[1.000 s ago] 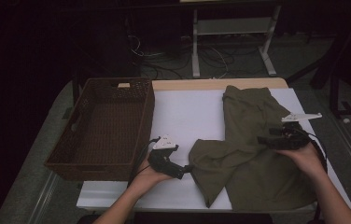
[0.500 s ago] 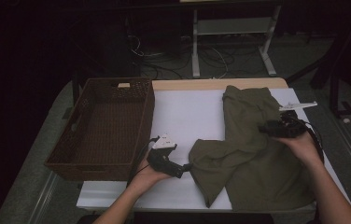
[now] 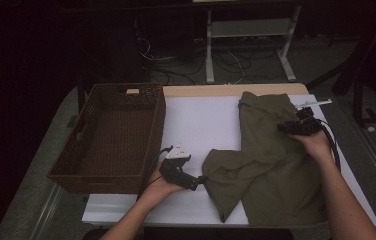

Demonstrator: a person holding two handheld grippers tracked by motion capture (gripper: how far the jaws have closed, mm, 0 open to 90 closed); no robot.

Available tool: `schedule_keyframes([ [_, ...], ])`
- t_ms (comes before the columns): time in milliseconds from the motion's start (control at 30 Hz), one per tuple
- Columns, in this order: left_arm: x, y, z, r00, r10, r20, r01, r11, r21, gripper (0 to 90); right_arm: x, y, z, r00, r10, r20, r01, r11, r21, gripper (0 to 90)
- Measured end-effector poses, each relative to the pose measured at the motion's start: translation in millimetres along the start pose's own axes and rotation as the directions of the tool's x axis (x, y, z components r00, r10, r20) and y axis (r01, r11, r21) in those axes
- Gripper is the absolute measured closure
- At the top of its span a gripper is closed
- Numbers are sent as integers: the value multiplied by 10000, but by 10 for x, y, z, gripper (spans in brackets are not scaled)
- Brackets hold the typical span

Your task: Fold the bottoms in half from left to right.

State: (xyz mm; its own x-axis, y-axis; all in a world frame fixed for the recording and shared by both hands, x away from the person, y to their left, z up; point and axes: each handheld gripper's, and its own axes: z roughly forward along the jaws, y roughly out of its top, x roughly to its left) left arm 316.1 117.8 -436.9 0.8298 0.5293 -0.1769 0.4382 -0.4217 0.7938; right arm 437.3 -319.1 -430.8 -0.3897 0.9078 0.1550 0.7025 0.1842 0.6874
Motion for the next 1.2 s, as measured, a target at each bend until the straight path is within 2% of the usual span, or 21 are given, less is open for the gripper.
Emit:
schedule_keyframes([
  [133, -9, 2, 22, 10000, -54, 18, 54, 10000, 11, 1, -50, 48, 85, 9995, 221, 233, -217, 9996, -171, 599],
  [300, -29, 11, 34, 10000, -11, 14, 11, 10000, 25, 0, -91, 48, 148, 9992, 352, 172, -350, 9993, -105, 679],
  [333, -35, 11, 40, 10000, 12, 34, -12, 10000, 60, 1, -87, 46, 154, 9996, 218, 173, -215, 9996, -166, 767],
  [367, -35, 11, 40, 10000, 12, 34, -12, 10000, 60, 1, -87, 46, 154, 9996, 218, 173, -215, 9996, -166, 767],
  [400, -35, 12, 43, 10000, -2, 42, 2, 10000, 71, 1, -83, 50, 141, 9997, 55, 234, -50, 9997, -228, 847],
  [467, -35, 13, 44, 10000, -15, 11, 15, 10000, 68, 1, -92, 63, 109, 9997, 36, 234, -27, 9993, -372, 878],
  [667, -39, 18, 46, 10000, 29, 16, -29, 9999, 115, 0, -136, 137, 33, 9997, 51, 250, -35, 9982, -598, 888],
  [900, -38, 20, 39, 10000, -15, 51, 15, 9999, 118, 1, -248, 349, -35, 9975, -114, 692, 159, 9978, -645, 889],
  [933, -34, 21, 31, 10000, -46, 36, 46, 9999, 97, 0, -294, 436, -55, 9963, -119, 852, 174, 9978, -641, 889],
  [1067, -23, 23, 18, 10000, -68, 2, 68, 9999, 87, 1, -349, 515, -71, 9940, -105, 1091, 175, 9978, -635, 889],
  [1133, -12, 20, 10, 9999, -117, -40, 117, 9999, 93, 1, -405, 569, -56, 9886, -240, 1488, 297, 9989, -365, 889],
  [1200, -9, 19, 9, 9999, -130, -57, 130, 9999, 97, 1, -433, 579, -47, 9870, -250, 1590, 296, 9992, -268, 889],
])
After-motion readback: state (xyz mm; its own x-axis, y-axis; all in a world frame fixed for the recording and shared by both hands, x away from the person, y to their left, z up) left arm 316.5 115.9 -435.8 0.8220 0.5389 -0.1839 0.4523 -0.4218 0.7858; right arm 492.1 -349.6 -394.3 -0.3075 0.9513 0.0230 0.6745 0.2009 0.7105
